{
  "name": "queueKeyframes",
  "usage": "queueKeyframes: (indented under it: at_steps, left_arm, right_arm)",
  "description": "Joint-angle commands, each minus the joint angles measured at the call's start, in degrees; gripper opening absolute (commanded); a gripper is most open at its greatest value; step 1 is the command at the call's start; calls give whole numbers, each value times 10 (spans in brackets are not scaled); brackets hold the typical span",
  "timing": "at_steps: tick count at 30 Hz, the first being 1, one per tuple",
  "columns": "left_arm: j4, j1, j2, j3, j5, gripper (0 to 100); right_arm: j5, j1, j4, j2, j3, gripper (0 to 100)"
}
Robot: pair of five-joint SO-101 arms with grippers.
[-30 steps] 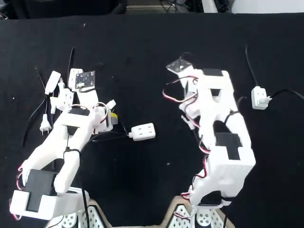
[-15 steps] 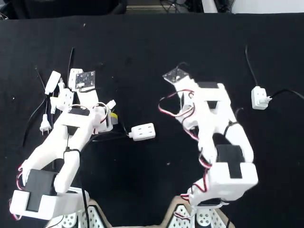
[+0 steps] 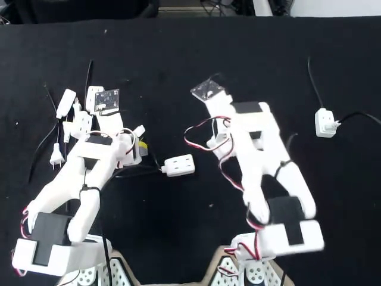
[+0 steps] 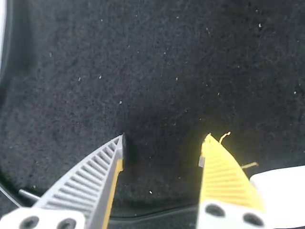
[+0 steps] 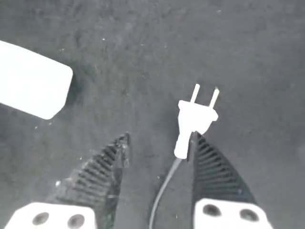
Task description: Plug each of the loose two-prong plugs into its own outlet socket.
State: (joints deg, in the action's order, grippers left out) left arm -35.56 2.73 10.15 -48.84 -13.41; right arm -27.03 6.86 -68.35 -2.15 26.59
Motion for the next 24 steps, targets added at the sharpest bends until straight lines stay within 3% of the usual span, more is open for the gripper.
queueKeyframes:
  at_steps: [1,10,17,24]
  left_arm:
    - [8,-2,19,11,-4,256]
    - [8,-2,19,8,-4,256]
    - [8,-2,19,8,-4,256]
    - [8,-2,19,11,-4,256]
  right_arm:
    - [5,-37,-18,-76,-5,185]
    - [2,-83,28,9,-36,185]
    - [6,-75,-39,122,-136,187]
    - [1,-75,11,98,-53,188]
